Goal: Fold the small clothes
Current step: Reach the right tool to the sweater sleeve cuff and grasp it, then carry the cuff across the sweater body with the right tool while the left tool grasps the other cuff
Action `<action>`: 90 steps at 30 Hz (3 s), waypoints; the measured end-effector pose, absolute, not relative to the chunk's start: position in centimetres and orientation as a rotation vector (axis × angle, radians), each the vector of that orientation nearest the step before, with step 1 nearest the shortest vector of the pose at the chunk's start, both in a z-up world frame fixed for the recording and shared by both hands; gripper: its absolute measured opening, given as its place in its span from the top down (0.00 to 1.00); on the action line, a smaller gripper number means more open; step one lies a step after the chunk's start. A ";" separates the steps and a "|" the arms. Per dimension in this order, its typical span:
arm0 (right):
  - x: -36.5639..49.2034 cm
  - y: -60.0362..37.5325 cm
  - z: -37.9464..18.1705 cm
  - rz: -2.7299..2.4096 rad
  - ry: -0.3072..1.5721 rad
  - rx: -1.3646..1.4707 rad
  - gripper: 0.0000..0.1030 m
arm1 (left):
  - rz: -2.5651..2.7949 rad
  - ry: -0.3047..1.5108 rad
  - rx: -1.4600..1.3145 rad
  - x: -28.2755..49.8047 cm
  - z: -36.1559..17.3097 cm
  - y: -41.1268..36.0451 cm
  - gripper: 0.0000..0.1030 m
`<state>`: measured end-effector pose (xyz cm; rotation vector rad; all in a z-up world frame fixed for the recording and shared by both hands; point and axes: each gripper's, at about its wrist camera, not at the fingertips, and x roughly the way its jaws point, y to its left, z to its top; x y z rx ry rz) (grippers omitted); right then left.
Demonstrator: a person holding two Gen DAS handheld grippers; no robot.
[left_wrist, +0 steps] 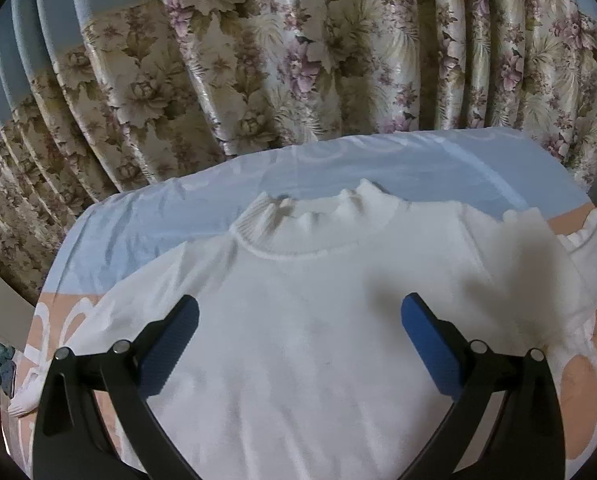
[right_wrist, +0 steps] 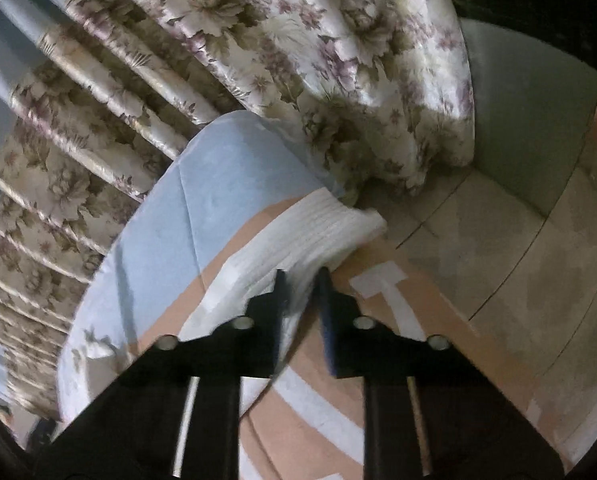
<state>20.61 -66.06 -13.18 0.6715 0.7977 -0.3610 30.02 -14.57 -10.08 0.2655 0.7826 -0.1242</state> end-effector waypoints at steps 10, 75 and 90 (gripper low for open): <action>20.7 -56.0 -7.0 -0.260 0.722 0.359 0.92 | -0.053 0.751 0.224 28.3 -8.7 -9.2 0.02; 23.5 -31.3 -11.0 0.094 0.851 0.024 0.92 | -0.162 0.899 0.069 32.5 -13.0 0.7 0.84; 20.2 -29.4 -10.7 0.194 0.876 -0.085 0.58 | -0.047 0.876 0.026 31.5 -12.8 8.2 0.41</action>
